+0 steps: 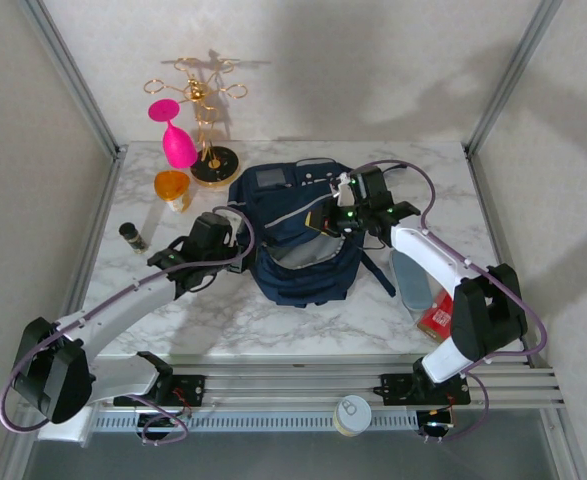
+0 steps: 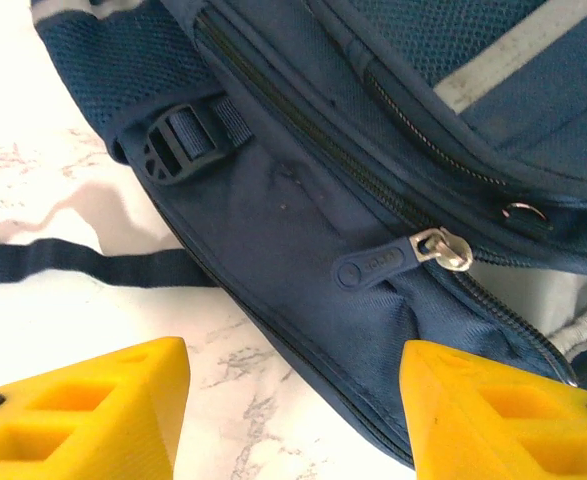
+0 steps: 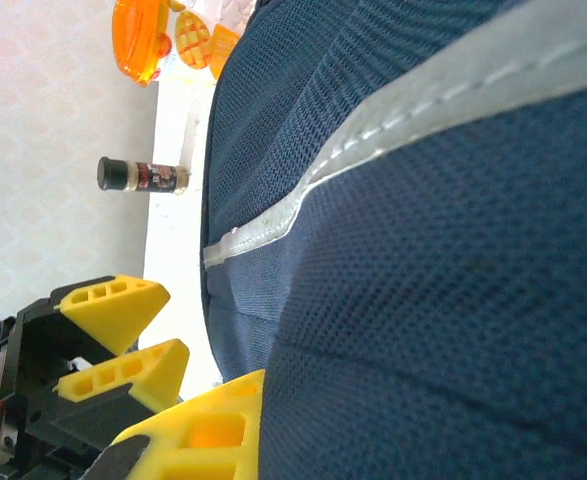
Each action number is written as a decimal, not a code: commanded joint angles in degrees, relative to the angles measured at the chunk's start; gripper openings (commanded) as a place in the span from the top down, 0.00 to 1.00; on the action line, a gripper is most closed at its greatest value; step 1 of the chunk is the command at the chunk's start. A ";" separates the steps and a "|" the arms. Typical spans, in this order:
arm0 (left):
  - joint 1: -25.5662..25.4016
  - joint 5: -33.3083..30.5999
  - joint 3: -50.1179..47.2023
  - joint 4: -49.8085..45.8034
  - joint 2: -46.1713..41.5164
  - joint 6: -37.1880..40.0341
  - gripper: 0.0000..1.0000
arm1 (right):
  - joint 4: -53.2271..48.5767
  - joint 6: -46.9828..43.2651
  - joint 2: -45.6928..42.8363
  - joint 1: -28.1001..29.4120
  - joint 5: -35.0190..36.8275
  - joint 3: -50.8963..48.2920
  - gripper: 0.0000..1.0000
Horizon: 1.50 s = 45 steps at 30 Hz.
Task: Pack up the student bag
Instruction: Unzip the student bag at the center of the table.
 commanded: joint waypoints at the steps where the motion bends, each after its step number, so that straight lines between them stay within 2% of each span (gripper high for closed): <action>1: -0.48 -2.04 -0.30 4.58 1.87 2.26 0.43 | 2.68 -1.75 -0.75 -1.39 -0.06 0.71 1.00; 6: -0.65 2.62 -0.78 10.42 4.88 4.18 0.41 | 3.09 -1.37 -0.71 -1.45 -0.08 0.61 1.00; 12: -1.09 6.32 -0.12 12.44 8.80 6.07 0.40 | 2.75 -1.55 -0.36 -1.57 0.17 0.52 1.00; 24: 1.72 -1.43 -0.19 15.84 14.06 4.99 0.52 | 0.60 -2.26 -1.70 -1.89 0.62 1.06 1.00; 29: 3.21 -2.78 1.49 16.06 16.52 3.46 0.53 | 2.70 -1.11 -1.41 -1.93 -1.85 -0.22 1.00; 33: 2.91 -1.20 1.74 13.85 13.69 1.06 0.50 | 1.53 -1.89 -1.40 -1.93 -1.19 -0.36 1.00; 34: 2.74 -1.43 1.45 13.35 12.38 0.15 0.48 | 0.63 -2.34 -1.56 -1.93 -0.76 -0.40 0.98; 39: 1.53 -0.69 -2.25 13.36 4.03 -7.96 0.43 | -1.83 -3.73 -6.07 -2.02 3.13 -5.28 0.54; 41: -0.04 -0.79 -3.14 12.80 1.09 -9.67 0.41 | -3.44 -4.17 -7.97 -2.03 4.88 -7.33 0.43; 45: -5.77 -0.81 -4.58 13.40 -2.80 -12.85 0.37 | -7.74 -5.04 -13.42 -2.15 8.46 -11.98 0.30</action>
